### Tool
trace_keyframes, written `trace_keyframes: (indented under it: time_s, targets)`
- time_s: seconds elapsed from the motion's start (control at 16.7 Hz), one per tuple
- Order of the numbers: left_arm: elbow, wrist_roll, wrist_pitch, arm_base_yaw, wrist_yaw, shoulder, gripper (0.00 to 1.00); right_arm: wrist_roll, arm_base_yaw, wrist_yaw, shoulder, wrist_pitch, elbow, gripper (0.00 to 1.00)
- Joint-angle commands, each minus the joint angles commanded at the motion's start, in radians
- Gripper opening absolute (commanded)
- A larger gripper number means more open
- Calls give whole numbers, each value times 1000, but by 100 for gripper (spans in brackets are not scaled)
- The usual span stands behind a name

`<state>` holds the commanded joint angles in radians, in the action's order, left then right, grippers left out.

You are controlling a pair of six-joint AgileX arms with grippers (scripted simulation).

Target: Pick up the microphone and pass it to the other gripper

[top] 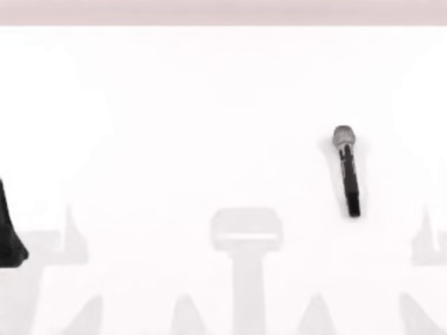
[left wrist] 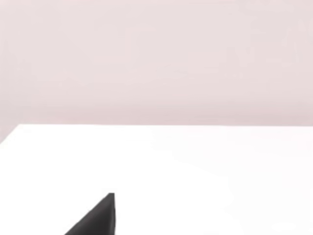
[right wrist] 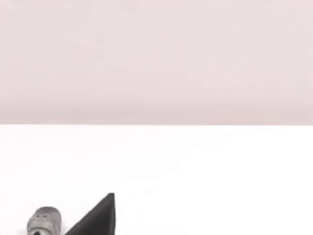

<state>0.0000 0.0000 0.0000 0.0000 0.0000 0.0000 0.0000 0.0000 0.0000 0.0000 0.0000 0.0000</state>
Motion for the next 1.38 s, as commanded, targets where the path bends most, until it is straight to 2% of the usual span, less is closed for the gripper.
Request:
trace_keyframes:
  time_s: [0.24,0.48,1.38]
  targets:
    - [0,0,0,0,0,0,100,6,10,-1,31,-25,28,100]
    - [0,0,0,0,0,0,100,44,57,2,220,-160,190,100]
    - [0,0,0,0,0,0,100,346,320,21,1696,-861,1360,100]
